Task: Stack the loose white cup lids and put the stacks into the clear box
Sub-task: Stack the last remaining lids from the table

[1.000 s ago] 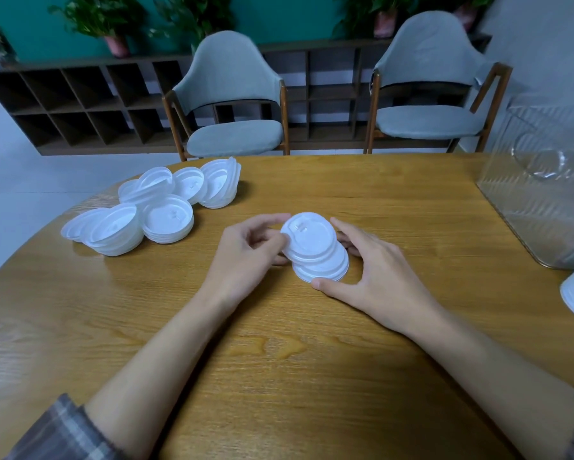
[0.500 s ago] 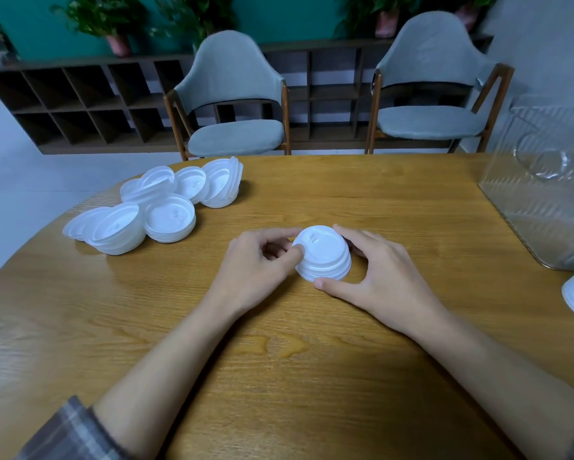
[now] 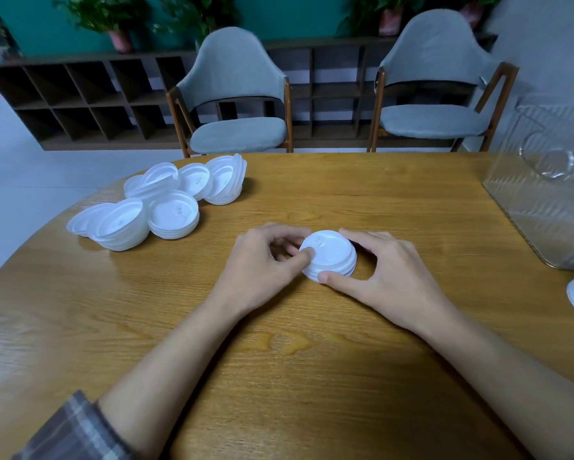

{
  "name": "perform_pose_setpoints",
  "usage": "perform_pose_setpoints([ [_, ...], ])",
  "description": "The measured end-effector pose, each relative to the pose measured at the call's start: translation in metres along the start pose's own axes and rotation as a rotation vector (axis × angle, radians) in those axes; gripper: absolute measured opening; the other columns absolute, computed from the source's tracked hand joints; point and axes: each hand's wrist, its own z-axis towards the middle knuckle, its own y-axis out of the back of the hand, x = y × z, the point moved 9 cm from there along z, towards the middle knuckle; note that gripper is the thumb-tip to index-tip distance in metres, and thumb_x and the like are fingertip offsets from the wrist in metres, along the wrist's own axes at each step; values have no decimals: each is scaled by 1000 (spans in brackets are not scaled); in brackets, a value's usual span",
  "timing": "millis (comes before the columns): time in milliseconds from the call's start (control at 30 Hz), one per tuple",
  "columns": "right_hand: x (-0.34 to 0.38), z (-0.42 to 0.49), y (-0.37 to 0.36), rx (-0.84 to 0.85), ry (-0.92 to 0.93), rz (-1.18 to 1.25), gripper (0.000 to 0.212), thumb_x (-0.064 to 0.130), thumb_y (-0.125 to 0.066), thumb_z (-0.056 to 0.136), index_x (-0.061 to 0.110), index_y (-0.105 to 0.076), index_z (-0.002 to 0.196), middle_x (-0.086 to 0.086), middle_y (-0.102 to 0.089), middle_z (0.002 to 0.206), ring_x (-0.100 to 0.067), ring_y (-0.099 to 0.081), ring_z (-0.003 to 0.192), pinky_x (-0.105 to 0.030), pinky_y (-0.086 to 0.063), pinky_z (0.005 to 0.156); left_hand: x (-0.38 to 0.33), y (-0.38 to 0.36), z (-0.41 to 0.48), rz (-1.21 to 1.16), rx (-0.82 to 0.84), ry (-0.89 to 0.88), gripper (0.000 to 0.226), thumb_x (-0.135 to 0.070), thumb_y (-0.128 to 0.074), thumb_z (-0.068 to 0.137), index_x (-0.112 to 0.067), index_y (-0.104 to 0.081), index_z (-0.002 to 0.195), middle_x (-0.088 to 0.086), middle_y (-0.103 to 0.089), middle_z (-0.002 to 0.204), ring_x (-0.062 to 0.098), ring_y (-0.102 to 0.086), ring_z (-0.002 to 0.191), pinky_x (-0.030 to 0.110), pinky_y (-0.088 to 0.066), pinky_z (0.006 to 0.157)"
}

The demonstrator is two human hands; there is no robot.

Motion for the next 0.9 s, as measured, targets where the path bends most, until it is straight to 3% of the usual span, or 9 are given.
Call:
perform_pose_setpoints([
  [233, -4, -1, 1, 18, -21, 22, 75, 57, -89, 68, 36, -65, 136, 24, -59, 123, 2, -49, 120, -13, -34, 96, -6, -5, -2, 9, 40, -64, 37, -26, -91, 80, -27, -79, 115, -12, -71, 103, 5, -70, 95, 24, -57, 80],
  [367, -6, -1, -1, 33, -24, 22, 74, 61, -88, 67, 38, -64, 133, 24, -61, 123, 0, -50, 121, -22, -38, 97, -7, -5, -3, 52, 50, -85, 39, -29, -91, 81, -26, -79, 118, -13, -70, 103, 4, -69, 95, 23, -56, 82],
  [433, -7, -1, -2, 31, -19, 18, 71, 60, -88, 69, 39, -63, 132, 29, -60, 119, 2, -48, 121, -14, -36, 95, -8, -6, -2, 71, 65, -95, 40, -32, -90, 82, -25, -79, 120, -13, -70, 105, 5, -69, 96, 26, -57, 84],
  [500, -6, -1, -3, 34, -22, 20, 74, 58, -88, 71, 40, -59, 137, 34, -54, 114, 3, -45, 122, -9, -32, 94, -9, -7, -2, 86, 92, -109, 42, -36, -88, 83, -26, -78, 122, -13, -69, 107, 7, -70, 99, 29, -57, 87],
  [567, -3, 0, -4, 37, -10, -8, 85, 59, -87, 72, 40, -50, 147, 29, -53, 122, 2, -42, 126, -15, -29, 99, -9, -6, -1, 112, 106, -122, 40, -41, -85, 85, -28, -77, 122, -14, -70, 107, 5, -69, 101, 30, -56, 89],
  [700, 0, 4, -6, 35, 23, -34, 81, 58, -86, 74, 34, -55, 145, 23, -54, 129, -1, -44, 126, -2, -20, 93, -7, 37, 7, 310, -161, -183, 30, -39, -78, 92, -23, -78, 118, -8, -70, 106, 6, -65, 99, 30, -51, 91],
  [800, -1, 3, -6, 35, 33, -25, 78, 59, -86, 73, 34, -58, 142, 22, -56, 127, -1, -46, 122, -5, -25, 93, 7, 71, 11, 481, -344, -106, 29, -27, -72, 94, -20, -74, 121, -2, -62, 120, 18, -60, 114, 30, -45, 98],
  [900, -1, 2, -6, 35, 44, -20, 78, 60, -86, 73, 34, -58, 141, 21, -57, 127, -1, -47, 122, -10, -28, 95, 18, 85, 10, 578, -393, -42, 33, -23, -69, 94, -18, -71, 126, 3, -55, 132, 24, -54, 122, 41, -46, 104],
])
